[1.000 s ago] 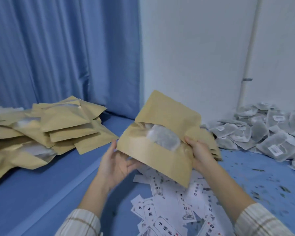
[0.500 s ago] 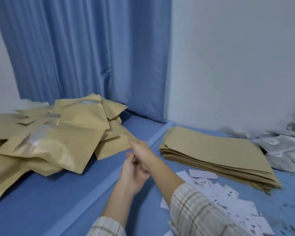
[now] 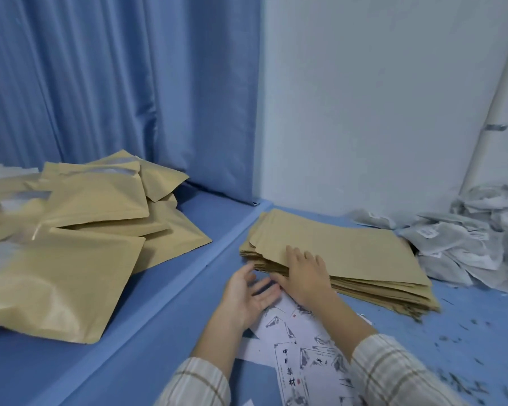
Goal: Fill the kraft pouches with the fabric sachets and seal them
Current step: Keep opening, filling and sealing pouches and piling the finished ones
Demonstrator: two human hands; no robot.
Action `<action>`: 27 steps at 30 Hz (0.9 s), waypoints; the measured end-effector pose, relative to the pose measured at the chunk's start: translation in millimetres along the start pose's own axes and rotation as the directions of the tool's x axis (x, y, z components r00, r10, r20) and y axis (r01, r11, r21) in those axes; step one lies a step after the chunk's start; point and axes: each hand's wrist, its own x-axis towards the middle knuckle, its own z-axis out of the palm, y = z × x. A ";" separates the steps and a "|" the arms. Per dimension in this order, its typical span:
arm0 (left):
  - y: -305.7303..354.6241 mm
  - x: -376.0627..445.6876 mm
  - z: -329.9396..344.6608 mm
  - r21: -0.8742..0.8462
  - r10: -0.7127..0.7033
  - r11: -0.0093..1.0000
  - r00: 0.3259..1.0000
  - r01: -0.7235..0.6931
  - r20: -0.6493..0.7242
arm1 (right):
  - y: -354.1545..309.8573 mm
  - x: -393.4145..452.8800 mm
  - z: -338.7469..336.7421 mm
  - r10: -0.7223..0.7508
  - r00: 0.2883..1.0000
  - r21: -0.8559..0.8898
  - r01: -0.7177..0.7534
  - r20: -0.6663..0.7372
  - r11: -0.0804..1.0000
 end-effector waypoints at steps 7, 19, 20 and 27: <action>-13.5 -26.5 16.6 0.053 -0.001 0.999 0.992 -0.006 0.124 | 5.6 -59.3 -31.7 -0.293 0.777 0.017 0.364 -0.558 0.931; -8.1 -107.2 44.1 0.504 0.695 0.564 0.706 -0.654 0.139 | -5.1 -132.4 -110.9 -0.307 0.896 0.523 0.438 -0.320 0.732; -6.5 -117.1 47.1 0.615 0.735 0.415 0.646 -0.670 0.208 | -9.3 -137.2 -121.1 -0.273 0.911 0.657 0.412 -0.308 0.632; -44.7 -184.4 91.1 0.859 0.658 -0.446 0.559 -0.250 0.505 | 0.4 -162.7 -168.0 0.046 0.992 0.931 0.124 -0.115 -0.343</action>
